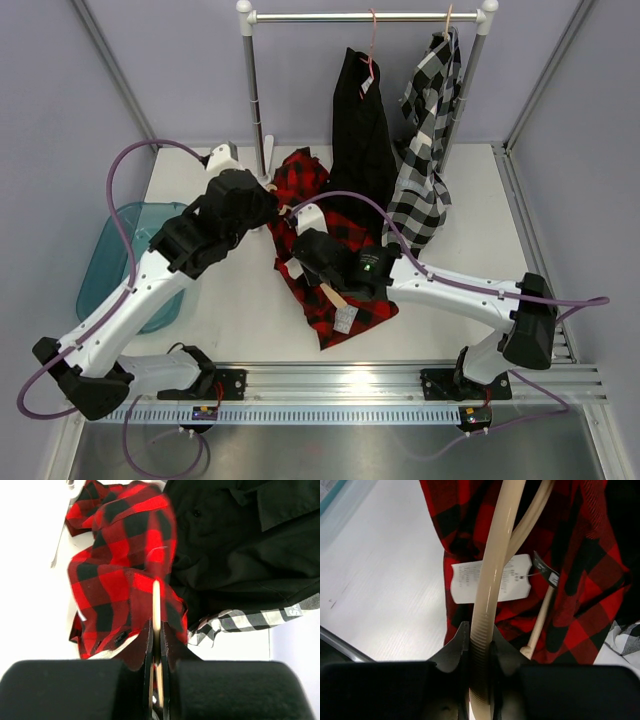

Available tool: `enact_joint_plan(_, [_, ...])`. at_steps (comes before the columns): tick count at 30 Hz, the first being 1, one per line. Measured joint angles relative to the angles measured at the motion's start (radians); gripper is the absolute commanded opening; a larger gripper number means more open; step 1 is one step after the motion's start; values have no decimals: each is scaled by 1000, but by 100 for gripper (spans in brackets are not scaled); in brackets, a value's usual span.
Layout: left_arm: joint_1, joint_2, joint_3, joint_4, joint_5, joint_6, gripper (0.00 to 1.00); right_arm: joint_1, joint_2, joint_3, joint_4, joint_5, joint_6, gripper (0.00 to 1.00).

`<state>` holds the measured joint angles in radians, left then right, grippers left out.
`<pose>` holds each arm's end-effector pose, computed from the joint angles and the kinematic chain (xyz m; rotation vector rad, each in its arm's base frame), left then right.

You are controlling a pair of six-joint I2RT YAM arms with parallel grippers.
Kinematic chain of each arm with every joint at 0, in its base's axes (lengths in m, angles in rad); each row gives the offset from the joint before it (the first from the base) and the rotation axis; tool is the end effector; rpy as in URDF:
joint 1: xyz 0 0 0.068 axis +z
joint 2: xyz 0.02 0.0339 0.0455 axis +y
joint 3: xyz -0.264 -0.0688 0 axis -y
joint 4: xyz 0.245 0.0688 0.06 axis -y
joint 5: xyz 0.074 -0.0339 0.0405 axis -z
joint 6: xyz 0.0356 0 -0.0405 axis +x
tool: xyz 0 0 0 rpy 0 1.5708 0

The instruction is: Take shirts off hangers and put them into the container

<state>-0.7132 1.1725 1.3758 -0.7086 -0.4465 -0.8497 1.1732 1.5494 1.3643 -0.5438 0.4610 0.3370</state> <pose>0.1903 -0.1443 0.4137 -0.4124 2.0207 -0.5194 0.1483 0.3121 0.3208 -0.6865 2.1181 0.3011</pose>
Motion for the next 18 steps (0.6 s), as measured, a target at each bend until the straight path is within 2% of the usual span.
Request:
enact_joint_plan(1, [0,-5,0,1,-2,0,11,-1,-2,0,2,2,7,4])
enact_joint_plan(2, [0,-10,-2,6,-1,-1,19,0,-8,-1,4,6,10,0])
enact_joint_plan(5, [-2,-30,-12,28,1,4,36,0,-35,-13,6,-3,11,0])
enact_joint_plan(6, [-2,-36,-15,39,1,7,51,0,-46,-20,6,-10,11,0])
enact_joint_plan(8, [-2,-51,-23,59,2,14,70,0,-72,-36,4,-26,14,0])
enact_joint_plan(9, [-2,-59,-25,66,3,23,84,-1,-85,-45,5,-38,18,0])
enact_joint_plan(12, [-2,-86,-31,92,9,55,98,-7,-125,-69,5,-75,25,0])
enact_joint_plan(18, [-2,-169,-46,184,47,203,99,-88,-207,-154,33,-200,50,0])
